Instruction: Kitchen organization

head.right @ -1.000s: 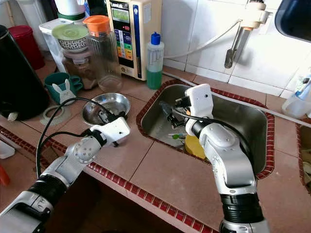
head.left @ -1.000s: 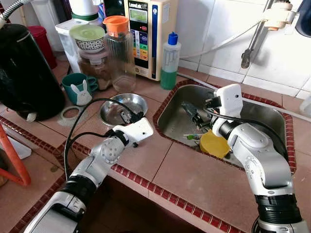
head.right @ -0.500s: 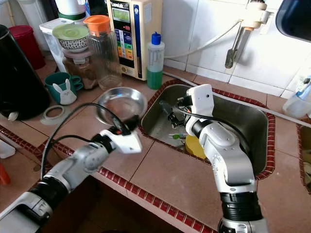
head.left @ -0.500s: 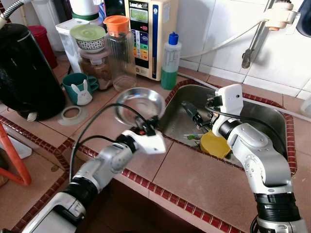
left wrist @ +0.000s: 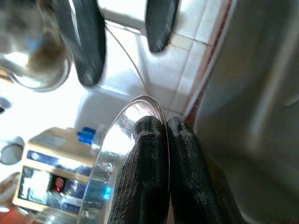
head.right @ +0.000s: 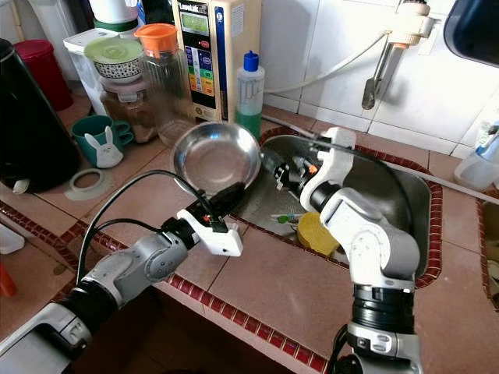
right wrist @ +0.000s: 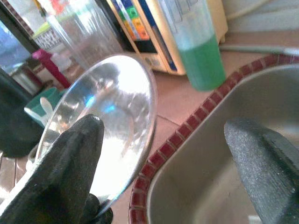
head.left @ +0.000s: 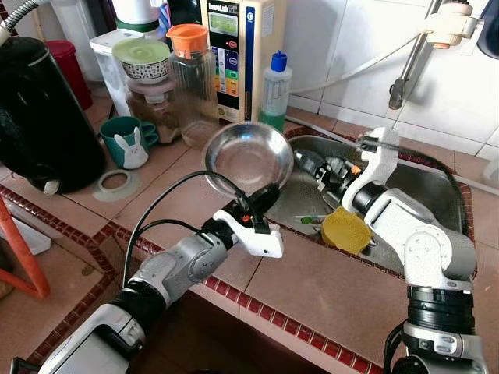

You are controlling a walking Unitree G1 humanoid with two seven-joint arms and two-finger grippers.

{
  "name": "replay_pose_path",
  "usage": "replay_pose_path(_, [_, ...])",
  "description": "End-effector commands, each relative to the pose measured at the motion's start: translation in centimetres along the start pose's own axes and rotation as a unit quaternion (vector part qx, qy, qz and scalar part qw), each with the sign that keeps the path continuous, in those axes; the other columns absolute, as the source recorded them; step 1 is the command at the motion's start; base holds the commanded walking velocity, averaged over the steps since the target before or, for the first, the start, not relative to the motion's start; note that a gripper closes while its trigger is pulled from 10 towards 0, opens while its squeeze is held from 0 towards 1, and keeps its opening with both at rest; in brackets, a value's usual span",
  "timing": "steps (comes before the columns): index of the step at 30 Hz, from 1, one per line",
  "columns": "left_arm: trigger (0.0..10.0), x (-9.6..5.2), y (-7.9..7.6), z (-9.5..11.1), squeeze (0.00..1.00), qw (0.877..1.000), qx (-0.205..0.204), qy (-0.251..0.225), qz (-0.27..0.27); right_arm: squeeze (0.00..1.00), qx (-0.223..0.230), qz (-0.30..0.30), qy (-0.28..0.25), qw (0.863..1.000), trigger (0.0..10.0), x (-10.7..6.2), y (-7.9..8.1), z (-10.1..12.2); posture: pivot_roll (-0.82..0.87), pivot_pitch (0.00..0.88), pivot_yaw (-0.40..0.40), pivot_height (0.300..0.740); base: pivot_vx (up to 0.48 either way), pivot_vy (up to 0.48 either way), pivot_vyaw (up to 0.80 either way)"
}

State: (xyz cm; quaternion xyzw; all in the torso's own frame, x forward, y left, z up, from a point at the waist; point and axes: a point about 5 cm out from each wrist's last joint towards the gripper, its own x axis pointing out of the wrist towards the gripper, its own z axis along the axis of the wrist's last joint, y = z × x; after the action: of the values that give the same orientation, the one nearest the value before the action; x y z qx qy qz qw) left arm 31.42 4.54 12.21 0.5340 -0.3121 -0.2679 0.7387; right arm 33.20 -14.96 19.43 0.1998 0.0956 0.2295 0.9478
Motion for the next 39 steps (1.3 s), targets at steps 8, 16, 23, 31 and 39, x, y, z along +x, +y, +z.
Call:
replay_pose_path(8, [0.0,1.5,0.1,1.4,0.0,0.999,0.004,-0.032,0.011,0.0,-0.043,0.034,0.033,0.998,10.0,2.2,1.6,0.8,0.08,0.0,-0.002,0.74,0.0,0.0,0.0])
replay_pose_path(16, [0.0,1.8,0.2,1.6,0.0,0.999,0.003,-0.034,0.015,0.0,-0.148,-0.022,0.063,0.987,10.0,3.1,0.7,0.8,0.08,0.002,-0.001,0.74,0.0,0.0,0.0])
replay_pose_path(23, [1.7,1.7,0.1,1.5,0.0,0.999,-0.005,-0.032,0.02,0.0,-0.171,-0.073,0.02,0.982,0.0,3.9,-0.1,2.4,0.08,0.003,0.002,0.74,0.0,0.0,0.0])
replay_pose_path(31, [1.9,1.7,0.1,1.5,0.0,0.999,-0.005,-0.032,0.019,0.0,-0.172,-0.073,0.009,0.982,0.0,4.2,0.2,2.9,0.08,0.003,0.002,0.74,0.0,0.0,0.0])
replay_pose_path(39, [2.7,1.6,0.0,1.5,0.0,0.999,-0.004,-0.031,0.018,0.0,-0.17,-0.071,0.009,0.983,0.0,4.4,0.0,2.8,0.08,0.005,0.003,0.74,0.0,0.0,0.0])
